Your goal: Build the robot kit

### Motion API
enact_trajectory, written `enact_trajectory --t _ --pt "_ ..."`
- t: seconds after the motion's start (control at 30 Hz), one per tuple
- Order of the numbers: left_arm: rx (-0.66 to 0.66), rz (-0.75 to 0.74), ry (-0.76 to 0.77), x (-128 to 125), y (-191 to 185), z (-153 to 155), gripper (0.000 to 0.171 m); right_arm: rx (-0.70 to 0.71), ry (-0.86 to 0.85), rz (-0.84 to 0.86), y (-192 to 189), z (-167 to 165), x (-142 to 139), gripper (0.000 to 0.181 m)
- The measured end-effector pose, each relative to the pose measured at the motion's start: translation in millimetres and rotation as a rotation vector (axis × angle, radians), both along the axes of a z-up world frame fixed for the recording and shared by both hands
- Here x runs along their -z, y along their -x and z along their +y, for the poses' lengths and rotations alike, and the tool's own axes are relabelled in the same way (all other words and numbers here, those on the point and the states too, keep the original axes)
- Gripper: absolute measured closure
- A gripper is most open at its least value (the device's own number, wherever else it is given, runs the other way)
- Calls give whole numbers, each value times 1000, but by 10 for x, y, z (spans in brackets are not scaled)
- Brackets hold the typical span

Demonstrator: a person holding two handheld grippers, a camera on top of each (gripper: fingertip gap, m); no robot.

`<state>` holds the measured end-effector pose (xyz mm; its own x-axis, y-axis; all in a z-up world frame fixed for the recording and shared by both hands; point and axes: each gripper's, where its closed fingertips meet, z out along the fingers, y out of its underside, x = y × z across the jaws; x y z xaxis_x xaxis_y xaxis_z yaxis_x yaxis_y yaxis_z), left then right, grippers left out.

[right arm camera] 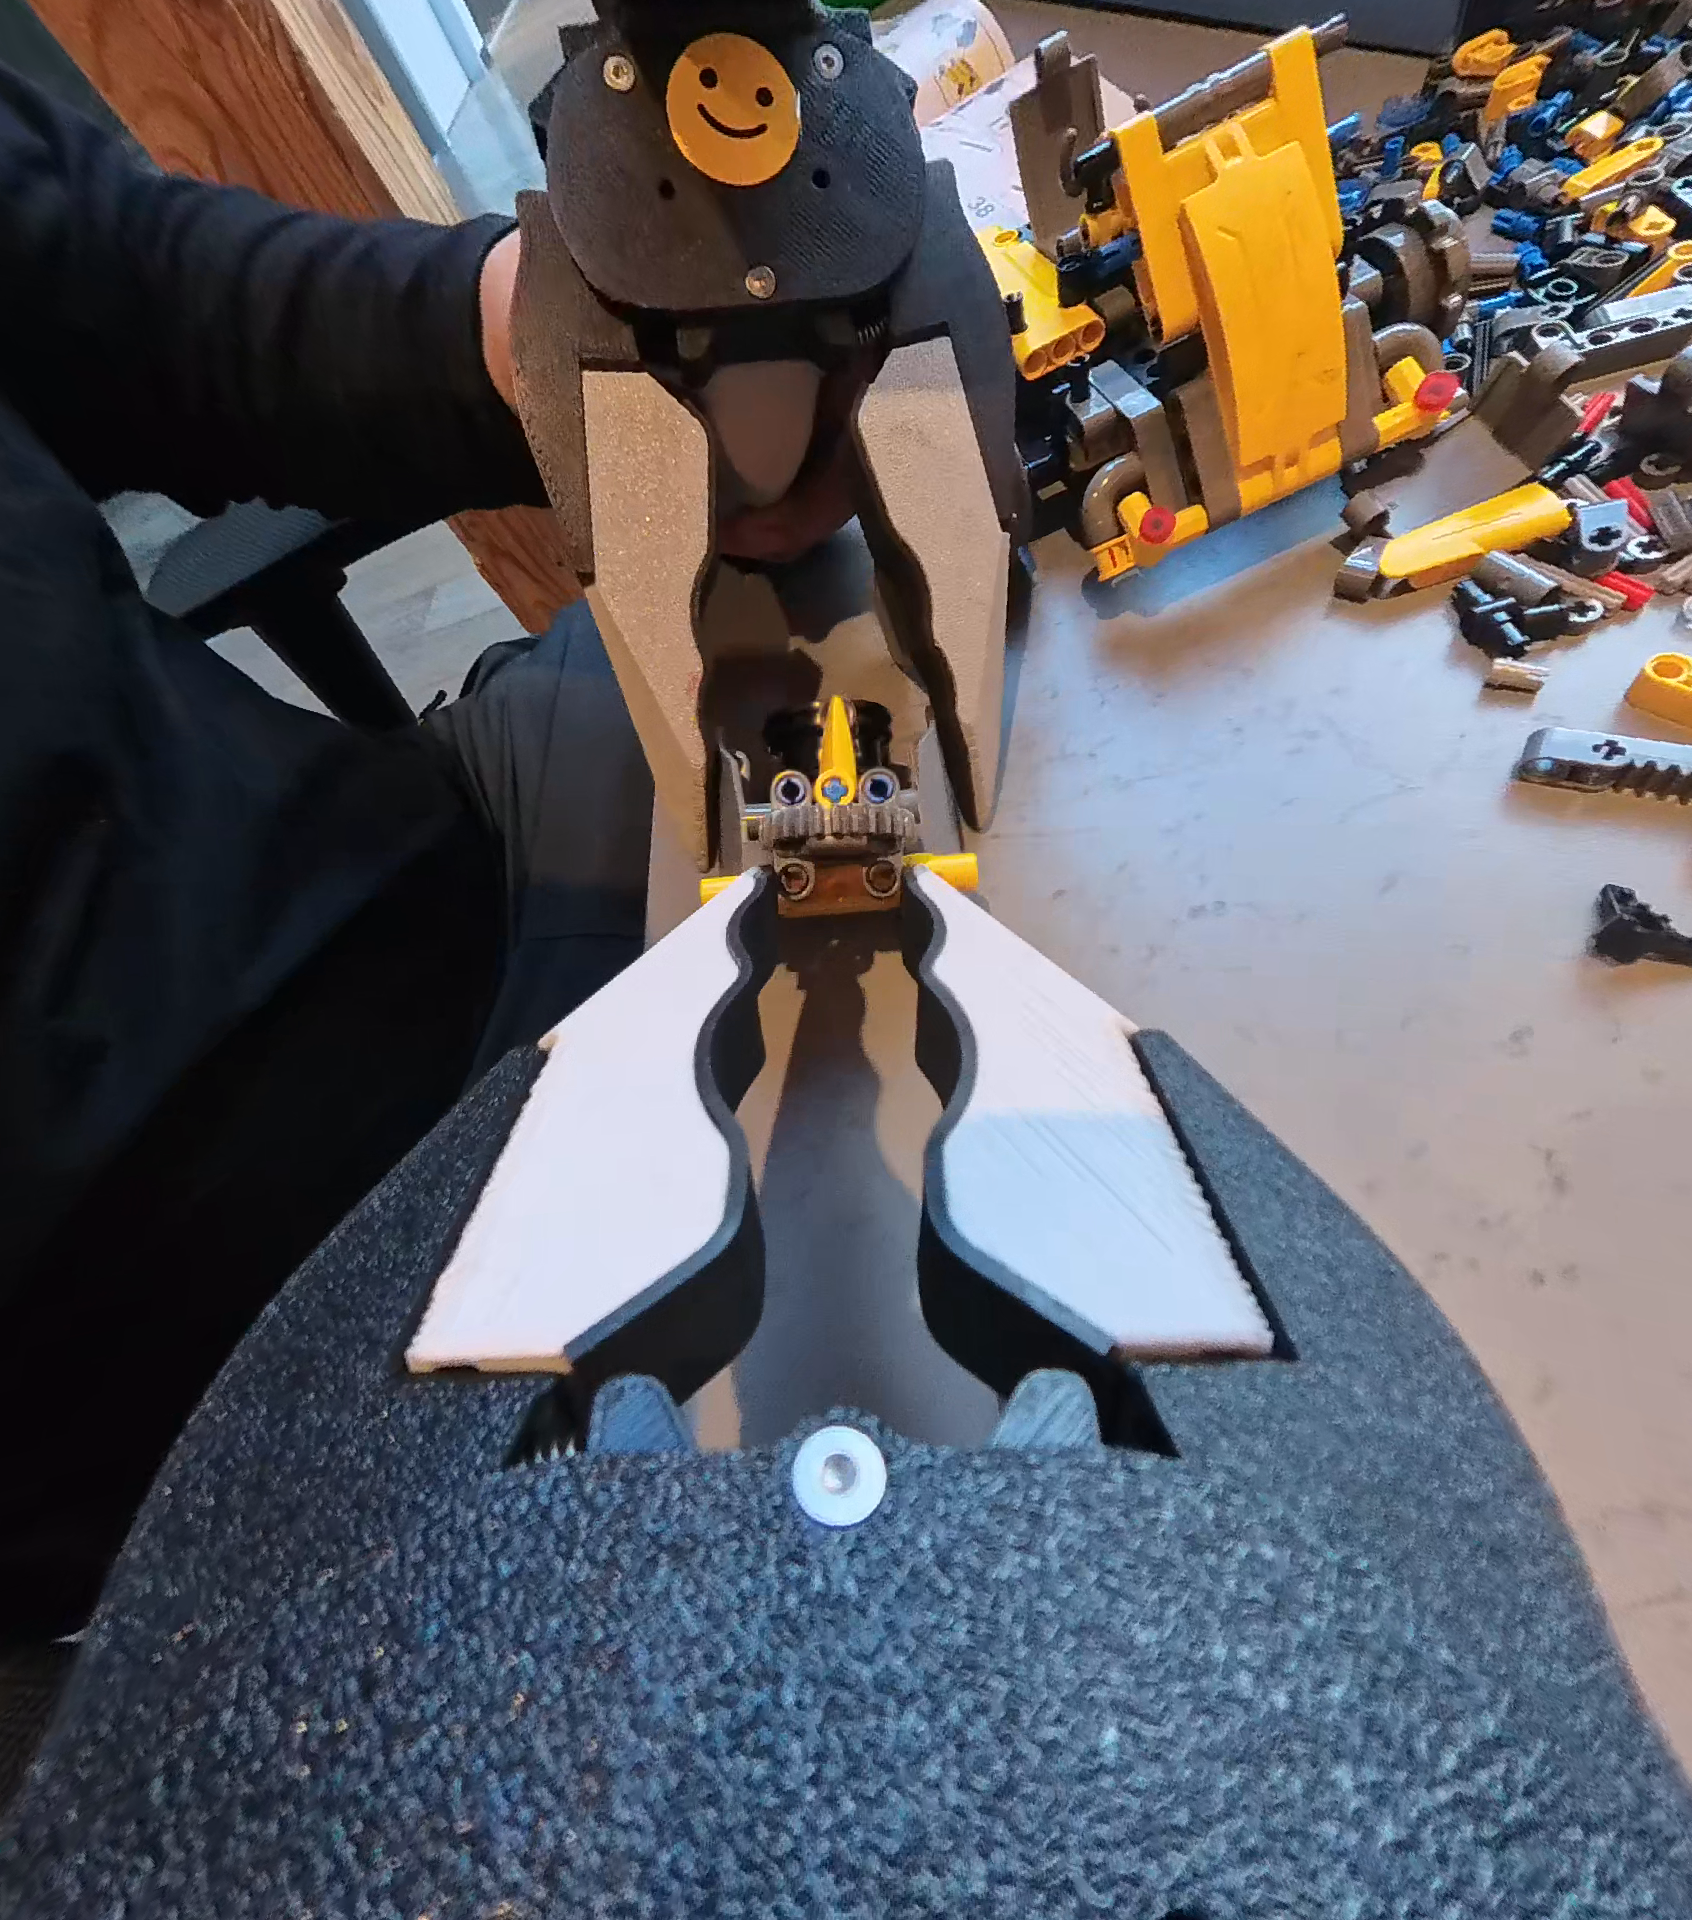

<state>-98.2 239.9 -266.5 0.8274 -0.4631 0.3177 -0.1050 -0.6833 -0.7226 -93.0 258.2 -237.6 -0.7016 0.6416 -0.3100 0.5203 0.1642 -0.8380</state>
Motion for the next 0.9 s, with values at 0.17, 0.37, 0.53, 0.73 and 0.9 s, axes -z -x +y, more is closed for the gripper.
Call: enact_trajectory --t 0.17,0.37,0.53,0.73,0.9 --pt "1 15 -6 6 0 -1 111 -2 -3 8 -18 -24 -7 158" --pt "4 54 -19 22 0 -4 111 3 -18 16 -11 -34 0 158" --pt "11 65 -22 28 6 -10 112 3 -42 36 -14 -43 7 158" --pt "15 99 -33 42 6 -14 112 2 -83 66 -21 -48 15 158" --pt "11 170 -52 71 32 -12 113 12 -217 131 -25 -62 31 158"
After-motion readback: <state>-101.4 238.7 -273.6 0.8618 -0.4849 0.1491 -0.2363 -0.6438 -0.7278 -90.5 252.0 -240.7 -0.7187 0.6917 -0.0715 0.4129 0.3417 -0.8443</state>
